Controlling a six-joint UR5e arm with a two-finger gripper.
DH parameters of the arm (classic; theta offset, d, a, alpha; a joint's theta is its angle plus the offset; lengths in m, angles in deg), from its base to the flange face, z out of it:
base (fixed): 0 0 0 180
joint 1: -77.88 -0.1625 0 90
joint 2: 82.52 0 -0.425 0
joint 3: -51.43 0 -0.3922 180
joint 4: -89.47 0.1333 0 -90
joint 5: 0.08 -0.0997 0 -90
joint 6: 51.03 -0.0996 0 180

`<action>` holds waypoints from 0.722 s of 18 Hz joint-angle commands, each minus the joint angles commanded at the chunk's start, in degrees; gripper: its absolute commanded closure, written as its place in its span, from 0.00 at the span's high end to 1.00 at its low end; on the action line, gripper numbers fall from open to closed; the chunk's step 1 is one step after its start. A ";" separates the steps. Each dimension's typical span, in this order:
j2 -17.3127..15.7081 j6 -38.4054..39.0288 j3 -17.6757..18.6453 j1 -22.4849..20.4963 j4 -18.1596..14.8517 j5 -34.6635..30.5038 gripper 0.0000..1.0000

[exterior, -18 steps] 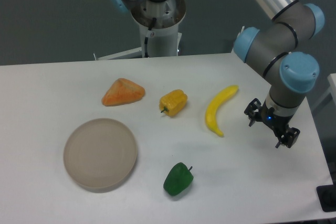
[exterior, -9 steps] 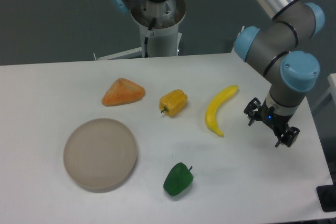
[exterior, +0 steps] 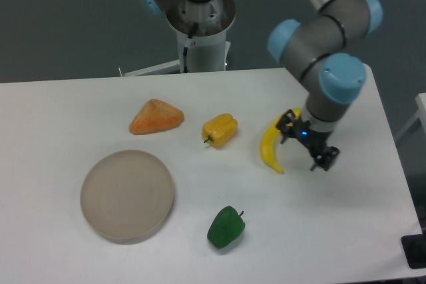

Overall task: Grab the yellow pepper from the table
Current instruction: 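Move the open gripper over the yellow pepper and lower it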

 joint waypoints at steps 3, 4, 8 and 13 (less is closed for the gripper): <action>-3.52 1.49 5.10 3.08 0.53 0.44 1.00; -4.40 2.63 5.99 3.61 0.53 0.53 1.00; -5.46 8.34 8.80 4.05 0.79 2.55 1.00; -8.52 8.79 13.62 4.67 1.05 2.55 1.00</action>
